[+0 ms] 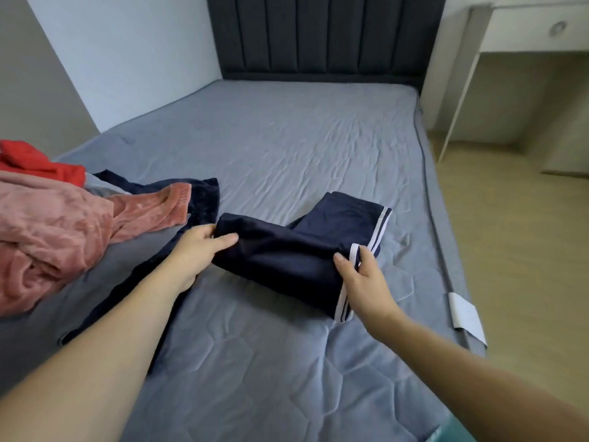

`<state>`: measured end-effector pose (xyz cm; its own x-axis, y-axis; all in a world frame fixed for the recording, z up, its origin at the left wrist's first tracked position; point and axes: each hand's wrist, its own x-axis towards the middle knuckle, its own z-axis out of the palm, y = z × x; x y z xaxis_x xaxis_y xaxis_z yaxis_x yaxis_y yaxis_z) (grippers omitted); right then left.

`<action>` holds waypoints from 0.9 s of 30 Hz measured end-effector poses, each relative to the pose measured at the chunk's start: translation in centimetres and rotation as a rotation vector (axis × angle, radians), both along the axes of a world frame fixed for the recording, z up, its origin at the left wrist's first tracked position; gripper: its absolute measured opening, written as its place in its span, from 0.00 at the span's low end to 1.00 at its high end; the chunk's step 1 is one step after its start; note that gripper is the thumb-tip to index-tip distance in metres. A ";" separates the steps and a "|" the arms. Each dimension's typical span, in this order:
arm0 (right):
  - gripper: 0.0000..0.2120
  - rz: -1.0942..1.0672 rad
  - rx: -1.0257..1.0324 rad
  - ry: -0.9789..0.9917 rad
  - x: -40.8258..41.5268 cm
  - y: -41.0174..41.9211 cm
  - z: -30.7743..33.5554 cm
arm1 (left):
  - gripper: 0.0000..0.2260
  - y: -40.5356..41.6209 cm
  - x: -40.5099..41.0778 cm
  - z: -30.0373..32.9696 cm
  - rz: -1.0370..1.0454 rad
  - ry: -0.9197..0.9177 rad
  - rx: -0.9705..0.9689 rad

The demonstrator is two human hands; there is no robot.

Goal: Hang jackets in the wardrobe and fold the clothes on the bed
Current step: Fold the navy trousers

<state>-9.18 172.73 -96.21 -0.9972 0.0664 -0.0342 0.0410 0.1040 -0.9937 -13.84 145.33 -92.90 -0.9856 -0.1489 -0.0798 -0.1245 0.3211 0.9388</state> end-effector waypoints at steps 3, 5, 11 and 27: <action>0.18 -0.182 -0.096 0.006 -4.3 2.3 1.0 | 0.04 5.4 -5.3 0.9 0.042 0.114 -0.066; 0.20 -0.310 -0.173 -0.015 -7.9 4.1 0.8 | 0.06 9.3 -9.2 1.1 0.059 0.174 -0.174; 0.22 -0.497 -0.262 -0.243 -20.1 7.7 -4.3 | 0.10 16.4 -20.7 -3.2 0.066 0.140 -0.459; 0.18 0.194 -0.594 -0.812 -18.4 10.1 13.9 | 0.15 15.0 -15.1 10.9 0.114 -0.531 0.204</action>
<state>-27.59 182.83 -82.30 -0.6502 -0.3411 -0.6789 0.7594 -0.3194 -0.5668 -28.99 160.32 -82.01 -0.7810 -0.1815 -0.5976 -0.6189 0.0970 0.7794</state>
